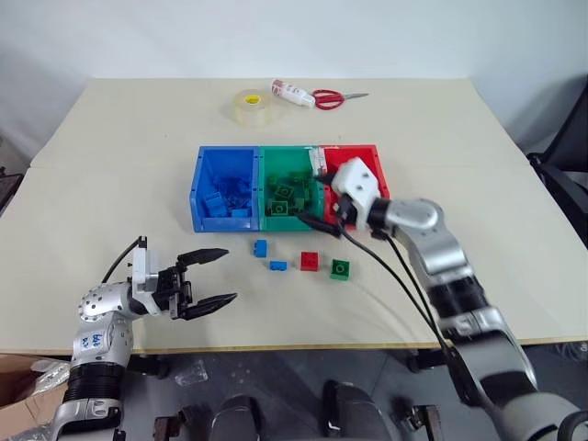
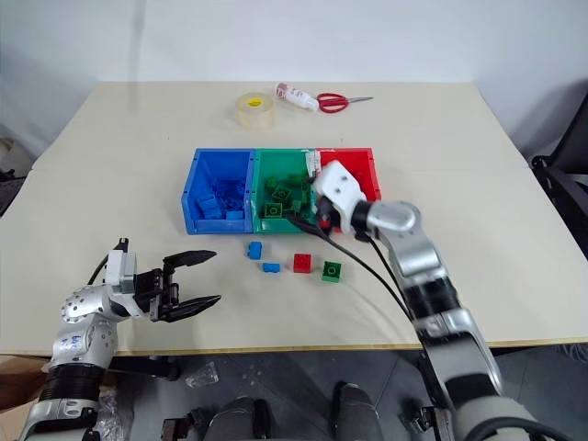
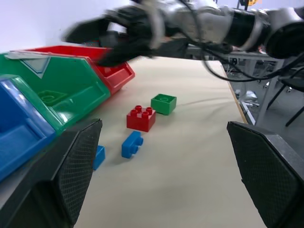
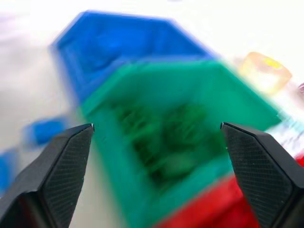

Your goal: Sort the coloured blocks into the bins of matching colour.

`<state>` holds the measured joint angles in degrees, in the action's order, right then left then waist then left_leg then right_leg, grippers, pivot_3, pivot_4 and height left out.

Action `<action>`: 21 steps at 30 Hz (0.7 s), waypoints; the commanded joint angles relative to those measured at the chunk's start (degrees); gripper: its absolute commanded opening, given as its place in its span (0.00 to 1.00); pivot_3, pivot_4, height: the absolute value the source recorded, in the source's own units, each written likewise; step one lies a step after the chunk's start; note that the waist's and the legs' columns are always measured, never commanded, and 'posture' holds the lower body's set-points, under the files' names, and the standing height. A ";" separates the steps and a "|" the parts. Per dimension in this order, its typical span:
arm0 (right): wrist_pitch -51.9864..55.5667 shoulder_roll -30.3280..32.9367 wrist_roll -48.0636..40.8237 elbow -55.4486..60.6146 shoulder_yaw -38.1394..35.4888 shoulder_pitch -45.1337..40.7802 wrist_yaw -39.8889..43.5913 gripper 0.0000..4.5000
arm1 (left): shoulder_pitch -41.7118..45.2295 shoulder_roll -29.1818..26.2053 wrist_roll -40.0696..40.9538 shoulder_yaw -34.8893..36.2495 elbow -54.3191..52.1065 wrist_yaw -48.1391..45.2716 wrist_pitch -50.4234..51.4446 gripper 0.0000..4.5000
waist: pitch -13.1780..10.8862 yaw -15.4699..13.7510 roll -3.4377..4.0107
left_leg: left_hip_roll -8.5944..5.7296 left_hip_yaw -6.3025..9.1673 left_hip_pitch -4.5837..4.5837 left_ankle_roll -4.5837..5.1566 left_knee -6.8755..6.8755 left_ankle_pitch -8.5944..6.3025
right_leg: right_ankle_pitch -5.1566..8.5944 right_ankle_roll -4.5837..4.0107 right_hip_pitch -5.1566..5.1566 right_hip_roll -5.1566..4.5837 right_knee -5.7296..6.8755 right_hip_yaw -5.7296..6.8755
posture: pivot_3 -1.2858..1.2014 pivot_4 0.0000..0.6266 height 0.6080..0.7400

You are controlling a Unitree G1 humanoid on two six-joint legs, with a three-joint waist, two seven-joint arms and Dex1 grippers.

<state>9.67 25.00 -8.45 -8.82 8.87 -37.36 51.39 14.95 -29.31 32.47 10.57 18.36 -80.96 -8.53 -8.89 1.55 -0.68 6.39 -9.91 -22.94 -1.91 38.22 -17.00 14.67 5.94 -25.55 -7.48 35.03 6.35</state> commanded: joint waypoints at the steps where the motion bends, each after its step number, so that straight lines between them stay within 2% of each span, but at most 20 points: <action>1: 3.39 6.14 -3.17 11.49 -4.14 7.22 2.63 0.99 | 0.35 0.29 -0.49 -0.71 0.08 -0.91 -0.49 1.00 | 0.00 0.00 0.00 | 0.00 0.00 -0.01 0.00 0.01 0.00 | -0.01 0.01 0.00 0.00 -0.02 0.00 | 0.52 0.24 1.00; 8: 11.97 19.28 -8.42 24.73 -16.24 27.88 4.38 0.99 | 0.48 0.41 -0.91 -0.86 1.43 -1.84 -0.78 1.00 | 0.00 0.01 -0.01 | 0.00 0.02 0.07 0.01 -0.01 -0.01 | 0.00 0.00 0.02 0.00 -0.02 0.00 | 0.52 0.24 1.00; 11: 13.36 22.67 -9.38 26.29 -19.55 32.53 5.03 0.99 | 0.61 0.44 -0.87 -0.82 1.78 -2.06 -0.80 1.00 | 0.00 0.03 -0.02 | 0.00 0.02 0.09 0.01 -0.02 -0.01 | 0.00 0.00 0.04 0.00 -0.04 0.00 | 0.52 0.24 1.00; 15: 14.14 23.75 -9.88 26.33 -19.45 32.70 4.81 0.99 | 0.78 0.57 -0.94 -0.86 1.97 -2.12 -0.80 1.00 | -0.01 0.03 -0.03 | 0.00 0.01 0.15 0.02 0.00 -0.01 | 0.01 -0.01 0.05 -0.01 -0.21 -0.01 | 0.52 0.24 1.00; 21: 15.23 19.73 -9.03 24.57 -11.55 25.40 4.09 0.99 | 1.07 0.98 -1.08 -1.06 1.49 -1.63 -0.75 1.00 | 0.00 0.01 -0.04 | 0.00 0.01 0.18 0.02 0.00 -0.01 | 0.02 -0.03 0.05 -0.01 -0.18 -0.02 | 0.52 0.24 1.00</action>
<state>24.83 45.09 -17.17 15.27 -3.69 -11.11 55.83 15.67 -28.01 31.27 9.20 21.01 -82.58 -8.82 -8.89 1.56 -0.72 6.39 -9.91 -22.76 -1.90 38.22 -17.01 14.70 5.89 -25.50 -7.49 34.88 6.33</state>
